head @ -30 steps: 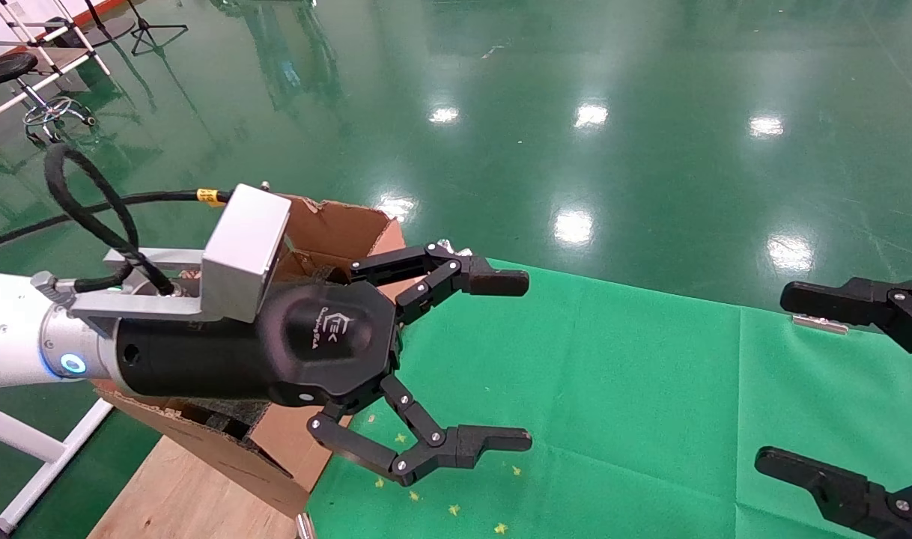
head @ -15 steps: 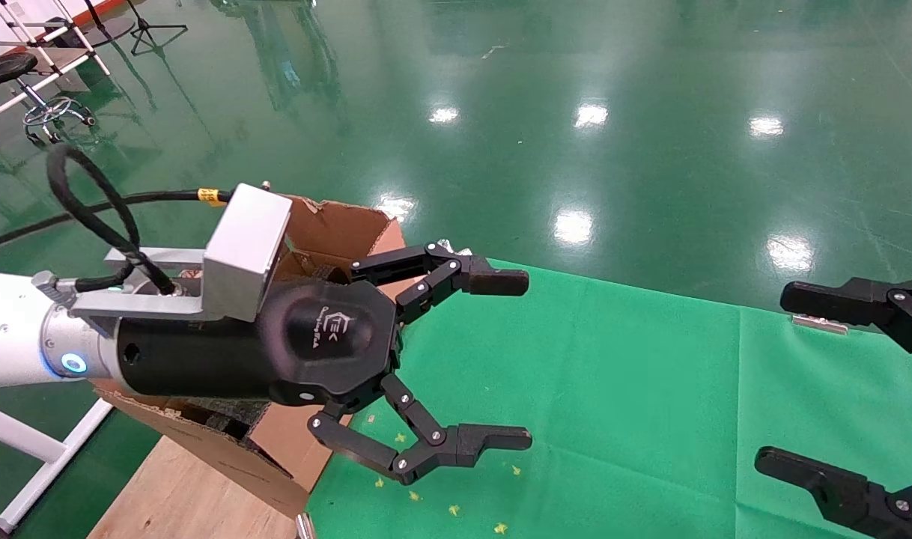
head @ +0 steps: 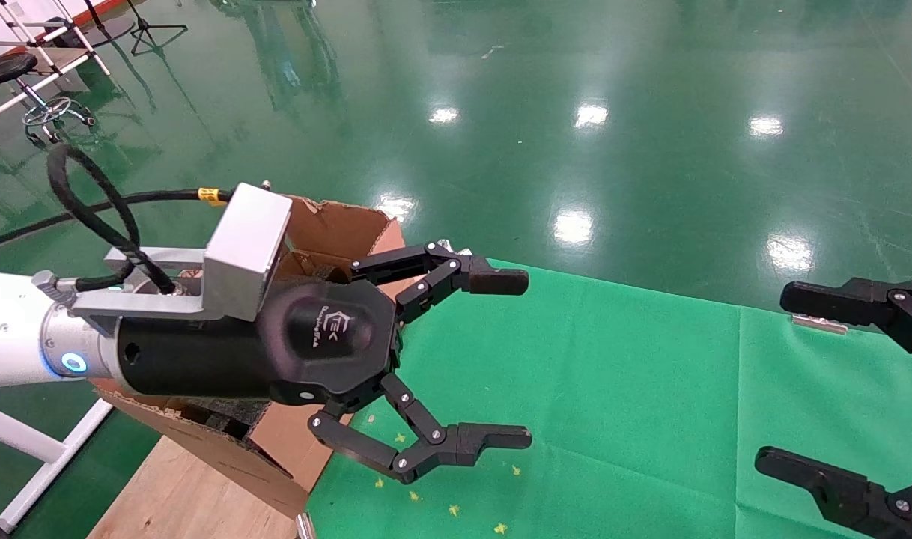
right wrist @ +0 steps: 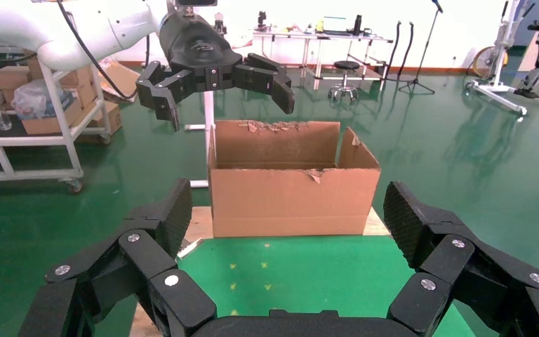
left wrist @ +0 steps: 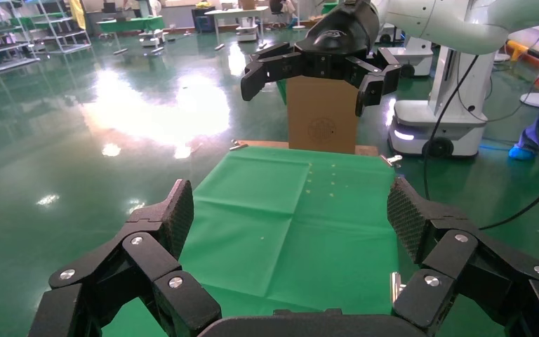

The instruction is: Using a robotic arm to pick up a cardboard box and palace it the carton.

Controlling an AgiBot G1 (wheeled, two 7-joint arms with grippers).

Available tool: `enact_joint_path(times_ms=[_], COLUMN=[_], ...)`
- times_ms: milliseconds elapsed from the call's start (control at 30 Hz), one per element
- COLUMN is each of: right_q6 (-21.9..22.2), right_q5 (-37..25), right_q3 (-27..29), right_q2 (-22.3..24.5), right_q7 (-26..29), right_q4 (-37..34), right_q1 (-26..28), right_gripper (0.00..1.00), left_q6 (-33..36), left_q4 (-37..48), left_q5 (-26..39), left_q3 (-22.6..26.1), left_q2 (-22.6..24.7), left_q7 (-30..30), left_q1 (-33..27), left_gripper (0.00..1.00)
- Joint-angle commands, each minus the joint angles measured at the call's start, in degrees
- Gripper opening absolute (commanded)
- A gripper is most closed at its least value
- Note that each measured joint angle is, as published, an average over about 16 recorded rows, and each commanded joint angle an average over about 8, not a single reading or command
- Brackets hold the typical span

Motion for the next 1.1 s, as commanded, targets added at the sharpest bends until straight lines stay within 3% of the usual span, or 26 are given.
enact_joint_path(times_ms=[33, 1100], right_q6=[0.0, 0.0], right_q5=[0.0, 0.0], right_q3=[0.0, 0.0], right_q2=[0.0, 0.0], right_q7=[0.0, 0.0], right_q4=[0.0, 0.0], right_q1=[0.0, 0.0], right_gripper=[1.0, 1.0], left_q6=[0.0, 0.0], left_q4=[0.0, 0.0], left_q5=[0.0, 0.0], left_q3=[0.0, 0.0], left_q2=[0.0, 0.0], left_q7=[0.0, 0.0], left_q1=[0.0, 0.0], left_gripper=[1.0, 1.0])
